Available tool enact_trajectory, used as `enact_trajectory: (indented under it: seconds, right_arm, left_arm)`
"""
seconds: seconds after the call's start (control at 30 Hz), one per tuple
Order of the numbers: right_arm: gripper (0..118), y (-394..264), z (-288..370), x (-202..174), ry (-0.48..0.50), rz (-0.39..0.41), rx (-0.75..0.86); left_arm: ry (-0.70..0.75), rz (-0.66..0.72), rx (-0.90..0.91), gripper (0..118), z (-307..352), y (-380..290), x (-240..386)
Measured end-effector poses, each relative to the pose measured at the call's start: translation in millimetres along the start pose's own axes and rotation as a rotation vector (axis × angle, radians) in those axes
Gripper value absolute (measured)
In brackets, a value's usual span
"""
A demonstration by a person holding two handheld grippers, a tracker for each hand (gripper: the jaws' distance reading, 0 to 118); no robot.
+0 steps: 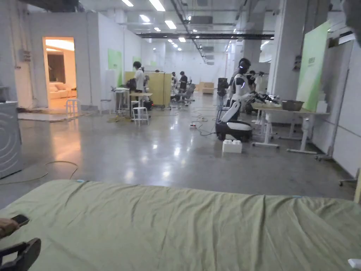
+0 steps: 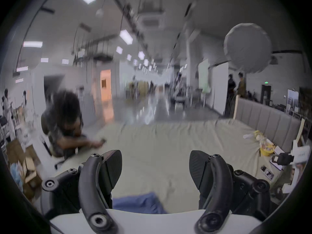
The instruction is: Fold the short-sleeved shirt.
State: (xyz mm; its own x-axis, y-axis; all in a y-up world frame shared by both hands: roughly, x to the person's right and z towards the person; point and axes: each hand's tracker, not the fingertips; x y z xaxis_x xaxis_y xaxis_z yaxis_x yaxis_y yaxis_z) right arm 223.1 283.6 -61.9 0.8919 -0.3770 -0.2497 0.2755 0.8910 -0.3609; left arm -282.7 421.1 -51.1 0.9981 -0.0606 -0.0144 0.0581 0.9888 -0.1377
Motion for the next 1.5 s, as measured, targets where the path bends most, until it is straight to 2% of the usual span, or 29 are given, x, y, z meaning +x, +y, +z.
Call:
enact_trajectory:
  seconds: [0.07,0.13,0.2,0.27,0.33,0.4,0.5,0.53,0.57,0.6,0.63,0.67,0.73,0.87,0.9,0.93,1.0,1.03,1.1,1.27,1.5]
  right_arm:
    - [0,14.4,15.2,-4.8,0.010,0.041,0.079]
    - [0,25.1,30.7,-13.1,-0.032,0.122,0.122]
    - [0,31.4,45.2,-20.4,-0.049,0.183,0.158]
    - [0,34.5,58.8,-26.7,-0.074,0.212,0.208]
    - [0,36.0,68.7,-31.6,-0.105,0.245,0.244]
    - [0,35.2,75.7,-37.7,-0.148,0.302,0.251]
    - [0,26.7,81.5,-45.3,-0.247,0.435,0.197]
    - [0,24.6,85.1,-48.3,-0.263,0.487,0.223]
    - [0,23.3,87.7,-48.4,-0.234,0.490,0.223]
    - [0,19.5,88.8,-44.4,-0.208,0.414,0.177]
    - [0,21.0,91.2,-44.8,-0.195,0.419,0.210]
    - [0,19.1,91.5,-44.0,-0.172,0.376,0.206]
    - [0,19.8,92.2,-40.7,-0.174,0.370,0.220]
    - [0,21.2,94.1,-46.5,-0.194,0.352,0.221]
    - [0,18.5,95.7,-47.9,-0.209,0.303,0.186]
    - [0,19.3,99.6,-52.5,-0.214,0.339,0.239]
    - [0,19.5,104.1,-54.5,-0.193,0.362,0.269]
    - [0,17.3,102.1,-52.9,-0.181,0.316,0.229]
    - [0,19.6,101.6,-55.7,-0.192,0.359,0.251]
    - [0,22.2,101.7,-53.3,-0.176,0.328,0.257]
    - [0,26.8,104.0,-52.0,-0.197,0.314,0.258]
  left_arm:
    - [0.031,-0.011,0.087,79,23.2,0.5,34.1]
    - [-0.012,0.001,0.145,78,39.2,-3.5,54.9]
    - [-0.037,-0.005,0.160,72,52.4,-11.2,79.8]
    - [-0.006,-0.091,0.138,66,58.3,-15.2,97.4]
    - [-0.011,-0.107,0.135,52,69.6,-21.3,111.7]
    - [-0.067,-0.099,0.148,19,62.6,-46.0,100.6]
    - [-0.072,-0.116,0.152,0,83.3,-56.4,113.2]
    - [-0.068,-0.127,0.152,0,87.4,-59.4,113.1]
    - [-0.071,-0.129,0.147,0,90.7,-62.5,110.1]
    - [-0.075,-0.141,0.136,0,91.2,-64.2,107.3]
    - [-0.066,-0.148,0.121,0,97.9,-61.9,116.4]
    - [-0.057,-0.159,0.123,0,98.1,-61.9,114.3]
    - [-0.063,-0.155,0.117,0,97.2,-58.7,108.7]
    - [-0.152,-0.024,0.134,0,101.6,-50.2,101.3]
    - [-0.196,0.032,0.143,0,104.8,-50.3,102.0]
    - [-0.180,0.047,0.135,0,106.0,-50.7,102.8]
    - [-0.150,0.035,0.130,0,107.0,-50.6,104.3]
    - [-0.150,0.031,0.123,0,107.5,-49.8,104.9]
    - [-0.149,0.026,0.123,0,106.5,-48.3,104.9]
    - [-0.158,0.091,0.139,0,104.2,-44.5,103.9]
    - [-0.134,0.051,0.112,0,99.8,-48.9,109.4]
